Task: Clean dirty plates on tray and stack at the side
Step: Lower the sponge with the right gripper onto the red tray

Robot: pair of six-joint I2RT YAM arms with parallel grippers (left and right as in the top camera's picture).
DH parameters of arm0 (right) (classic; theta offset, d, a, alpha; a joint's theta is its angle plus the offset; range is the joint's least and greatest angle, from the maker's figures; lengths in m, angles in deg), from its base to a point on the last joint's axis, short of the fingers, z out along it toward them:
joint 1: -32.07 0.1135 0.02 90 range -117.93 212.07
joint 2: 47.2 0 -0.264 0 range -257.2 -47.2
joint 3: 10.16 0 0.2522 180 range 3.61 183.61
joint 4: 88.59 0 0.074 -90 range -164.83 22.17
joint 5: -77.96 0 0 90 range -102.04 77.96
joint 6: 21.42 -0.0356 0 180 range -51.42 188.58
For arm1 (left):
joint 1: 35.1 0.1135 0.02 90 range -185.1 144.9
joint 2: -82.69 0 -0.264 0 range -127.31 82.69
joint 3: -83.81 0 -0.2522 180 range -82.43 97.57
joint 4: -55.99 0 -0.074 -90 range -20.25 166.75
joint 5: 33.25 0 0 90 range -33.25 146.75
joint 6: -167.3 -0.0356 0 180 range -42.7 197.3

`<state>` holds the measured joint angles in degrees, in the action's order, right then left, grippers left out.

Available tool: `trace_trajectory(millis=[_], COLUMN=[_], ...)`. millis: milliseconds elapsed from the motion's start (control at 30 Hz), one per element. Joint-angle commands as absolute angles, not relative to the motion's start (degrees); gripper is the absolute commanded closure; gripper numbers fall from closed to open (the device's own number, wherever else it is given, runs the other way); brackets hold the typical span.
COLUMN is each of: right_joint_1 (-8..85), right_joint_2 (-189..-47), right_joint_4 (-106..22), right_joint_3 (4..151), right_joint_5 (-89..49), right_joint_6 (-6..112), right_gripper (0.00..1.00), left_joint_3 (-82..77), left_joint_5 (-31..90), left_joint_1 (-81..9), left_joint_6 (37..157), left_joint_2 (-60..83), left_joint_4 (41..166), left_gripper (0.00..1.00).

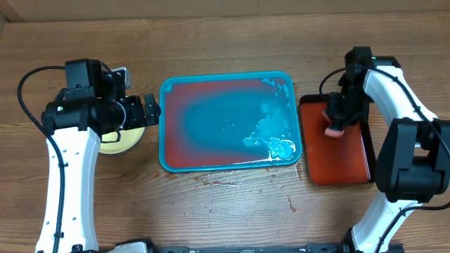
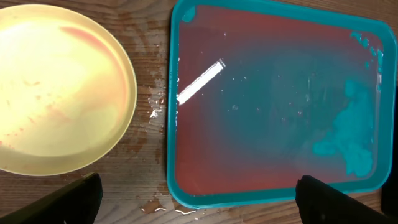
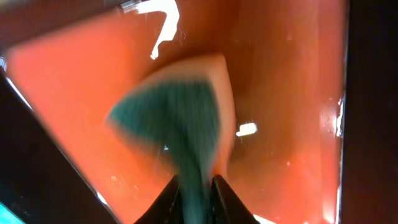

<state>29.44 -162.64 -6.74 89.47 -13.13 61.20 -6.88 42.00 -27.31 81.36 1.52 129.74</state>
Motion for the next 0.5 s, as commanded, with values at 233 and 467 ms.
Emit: trace_trajectory(millis=[233,467], right_joint_1=[29.5,30.6], right_joint_2=[-158.0,-145.2], right_joint_4=[-2.9,1.6], right_joint_3=[91.6,95.9], right_joint_5=[-13.2,-15.3], right_joint_6=[59.8,59.8], right_gripper=[0.65,0.46], left_joint_3=[-6.9,-6.9], left_joint_5=[42.3,42.3], left_joint_1=[-27.7,-27.7], left_joint_6=[80.0,80.0], left_joint_2=[1.7,1.7], left_joint_4=[129.5,129.5], left_gripper=[0.0,0.0])
